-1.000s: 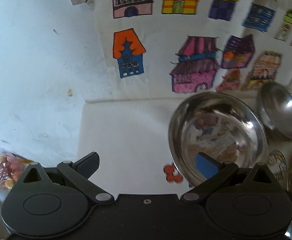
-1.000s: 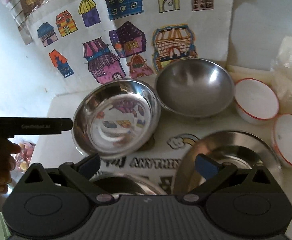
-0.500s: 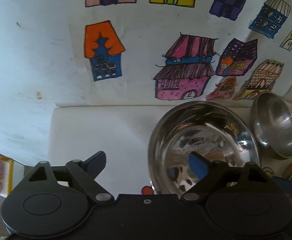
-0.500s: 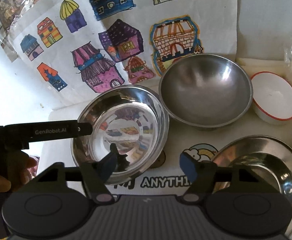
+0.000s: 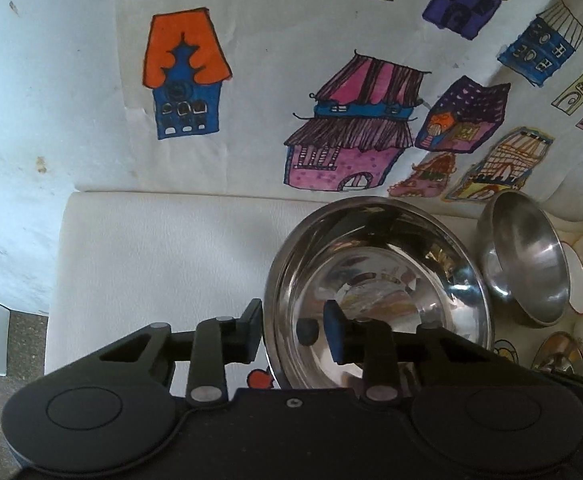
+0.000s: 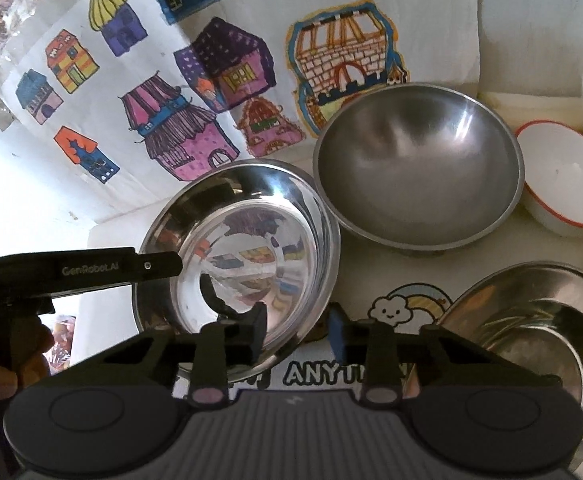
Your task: Organize plates and bowls
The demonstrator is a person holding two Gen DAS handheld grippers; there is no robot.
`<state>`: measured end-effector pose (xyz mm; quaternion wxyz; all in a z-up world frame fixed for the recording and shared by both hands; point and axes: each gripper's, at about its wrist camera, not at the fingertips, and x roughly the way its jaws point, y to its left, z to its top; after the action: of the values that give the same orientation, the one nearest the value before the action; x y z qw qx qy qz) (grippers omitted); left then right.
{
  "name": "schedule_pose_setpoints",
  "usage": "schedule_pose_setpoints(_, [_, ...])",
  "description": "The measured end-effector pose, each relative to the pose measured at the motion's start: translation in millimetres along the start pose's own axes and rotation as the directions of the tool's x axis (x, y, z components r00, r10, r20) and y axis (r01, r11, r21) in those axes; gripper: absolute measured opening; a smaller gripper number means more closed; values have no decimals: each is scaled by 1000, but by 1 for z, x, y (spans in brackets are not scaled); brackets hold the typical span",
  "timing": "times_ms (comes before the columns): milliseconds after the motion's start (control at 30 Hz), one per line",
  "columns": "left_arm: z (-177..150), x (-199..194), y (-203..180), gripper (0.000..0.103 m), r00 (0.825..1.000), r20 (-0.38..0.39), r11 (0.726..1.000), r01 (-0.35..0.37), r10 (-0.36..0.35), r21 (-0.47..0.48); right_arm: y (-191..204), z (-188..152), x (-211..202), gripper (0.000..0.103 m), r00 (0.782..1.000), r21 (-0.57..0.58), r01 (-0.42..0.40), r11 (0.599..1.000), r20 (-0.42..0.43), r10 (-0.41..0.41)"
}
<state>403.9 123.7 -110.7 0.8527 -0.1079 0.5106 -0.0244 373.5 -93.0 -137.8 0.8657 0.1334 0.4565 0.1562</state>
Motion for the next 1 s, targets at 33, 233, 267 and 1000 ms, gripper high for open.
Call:
schedule_pose_setpoints(33, [0,0,1,33,1000,-1,1000,-1,1,0,-1,0,1,29,1000,5,-2,1000,-4,2])
schedule_pose_setpoints(233, [-2,2,6,19,1000,-18,1000,-10,10,-1,-7,-6,8,19,1000,35,-17,999,-10,17])
schedule_pose_setpoints(267, [-2,2,7,16,1000,-21,1000,-12,12,0,-8,-7,9,19,1000,35,-20,999,-9,20])
schedule_pose_setpoints(1000, [-55,-75,-11,15,999,26,993,38,-41,111,-9,-53,-78,18,994,-25,-76,997,78,78])
